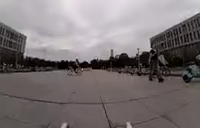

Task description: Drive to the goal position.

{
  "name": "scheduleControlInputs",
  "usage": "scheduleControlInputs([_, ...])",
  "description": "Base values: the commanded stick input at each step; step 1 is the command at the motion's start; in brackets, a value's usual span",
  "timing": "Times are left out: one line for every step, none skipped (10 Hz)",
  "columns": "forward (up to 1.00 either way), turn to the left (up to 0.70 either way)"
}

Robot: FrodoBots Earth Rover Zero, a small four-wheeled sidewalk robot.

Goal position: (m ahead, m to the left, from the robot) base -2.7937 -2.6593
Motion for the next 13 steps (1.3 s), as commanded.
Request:
scheduleControlInputs([0.70, -0.01])
scheduleControlInputs([0.70, -0.12])
scheduleControlInputs([0.70, -0.14])
scheduleControlInputs([0.70, -0.14])
scheduleControlInputs([0.70, -0.14])
scheduleControlInputs([0.70, -0.14])
scheduleControlInputs([0.70, -0.14])
scheduleControlInputs([0.70, -0.14])
scheduleControlInputs([0.70, -0.14])
scheduleControlInputs([0.70, -0.14])
scheduleControlInputs([0.70, -0.14])
scheduleControlInputs([0.70, -0.14])
scheduleControlInputs([0.70, -0.14])
